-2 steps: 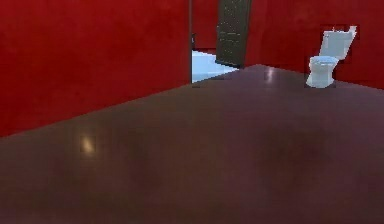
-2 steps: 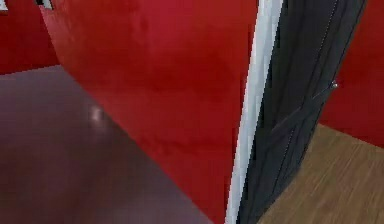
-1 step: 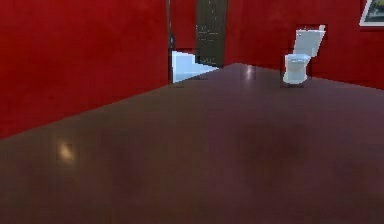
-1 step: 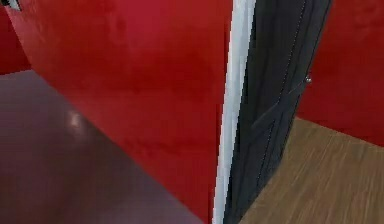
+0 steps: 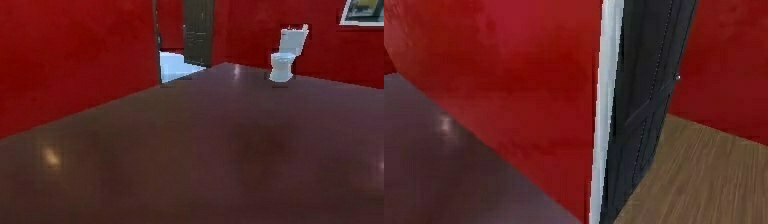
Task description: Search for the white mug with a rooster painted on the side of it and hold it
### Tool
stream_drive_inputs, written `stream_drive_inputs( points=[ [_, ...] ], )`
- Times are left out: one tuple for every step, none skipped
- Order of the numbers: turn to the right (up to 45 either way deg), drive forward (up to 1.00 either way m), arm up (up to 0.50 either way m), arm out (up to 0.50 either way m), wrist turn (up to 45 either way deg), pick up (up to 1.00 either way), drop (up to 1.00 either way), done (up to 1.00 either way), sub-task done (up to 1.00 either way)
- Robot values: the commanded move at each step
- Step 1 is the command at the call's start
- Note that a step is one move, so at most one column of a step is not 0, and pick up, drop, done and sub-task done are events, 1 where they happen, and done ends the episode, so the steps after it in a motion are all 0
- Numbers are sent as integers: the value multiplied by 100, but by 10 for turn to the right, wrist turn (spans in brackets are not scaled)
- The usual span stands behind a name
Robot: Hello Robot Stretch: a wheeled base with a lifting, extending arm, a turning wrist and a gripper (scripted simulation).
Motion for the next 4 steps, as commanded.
stream_drive_inputs(
  points=[
    [0, 100, 0, 0, 0, 0, 0, 0, 0],
    [0, 100, 0, 0, 0, 0, 0, 0, 0],
    [0, 100, 0, 0, 0, 0, 0, 0, 0],
    [0, 90, 0, 0, 0, 0, 0, 0, 0]
  ],
)
